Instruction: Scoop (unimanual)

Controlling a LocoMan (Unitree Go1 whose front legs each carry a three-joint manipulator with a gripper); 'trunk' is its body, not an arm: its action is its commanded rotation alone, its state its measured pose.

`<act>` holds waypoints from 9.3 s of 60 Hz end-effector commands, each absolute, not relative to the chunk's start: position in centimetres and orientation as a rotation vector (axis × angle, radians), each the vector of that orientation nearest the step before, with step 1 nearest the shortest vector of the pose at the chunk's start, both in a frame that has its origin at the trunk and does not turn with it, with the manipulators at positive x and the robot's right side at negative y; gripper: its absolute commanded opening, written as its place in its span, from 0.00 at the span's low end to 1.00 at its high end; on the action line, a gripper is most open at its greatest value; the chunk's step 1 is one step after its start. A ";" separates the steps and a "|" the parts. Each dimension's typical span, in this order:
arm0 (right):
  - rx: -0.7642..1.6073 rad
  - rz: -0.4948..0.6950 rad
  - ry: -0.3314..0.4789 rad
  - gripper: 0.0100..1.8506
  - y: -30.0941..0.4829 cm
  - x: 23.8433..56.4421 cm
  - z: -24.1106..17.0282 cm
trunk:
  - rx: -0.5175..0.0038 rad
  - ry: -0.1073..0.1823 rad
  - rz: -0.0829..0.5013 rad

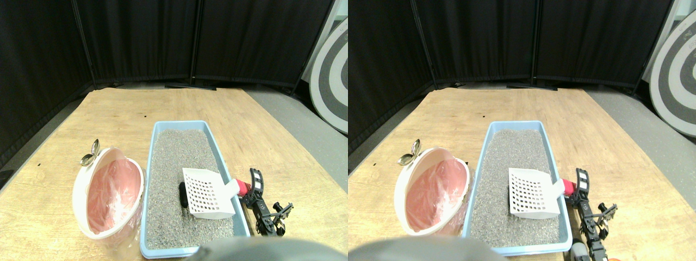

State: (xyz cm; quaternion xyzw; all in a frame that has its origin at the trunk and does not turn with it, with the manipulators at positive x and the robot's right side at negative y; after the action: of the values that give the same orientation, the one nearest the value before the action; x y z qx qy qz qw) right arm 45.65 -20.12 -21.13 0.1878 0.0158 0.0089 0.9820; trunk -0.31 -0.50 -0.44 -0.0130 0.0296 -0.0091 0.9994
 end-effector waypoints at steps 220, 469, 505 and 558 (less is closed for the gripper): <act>-0.697 0.548 0.032 0.03 -9.5 49.8 -14.3 | -0.277 0.121 0.274; 0.068 0.512 0.110 0.03 -2.7 52.2 -8.4 | -0.398 0.044 0.543; -0.221 0.668 0.046 0.03 -0.4 54.1 -6.6 | -0.445 0.050 0.589; -0.445 0.725 0.067 0.03 2.8 51.0 -5.4 | -0.491 0.025 0.636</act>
State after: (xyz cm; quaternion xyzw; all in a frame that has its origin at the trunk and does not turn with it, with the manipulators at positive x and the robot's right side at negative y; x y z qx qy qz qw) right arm 51.25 2.19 -6.17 -0.2128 0.0513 0.3536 0.9094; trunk -0.44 -0.05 -0.25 -0.2082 0.0366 0.2022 0.9563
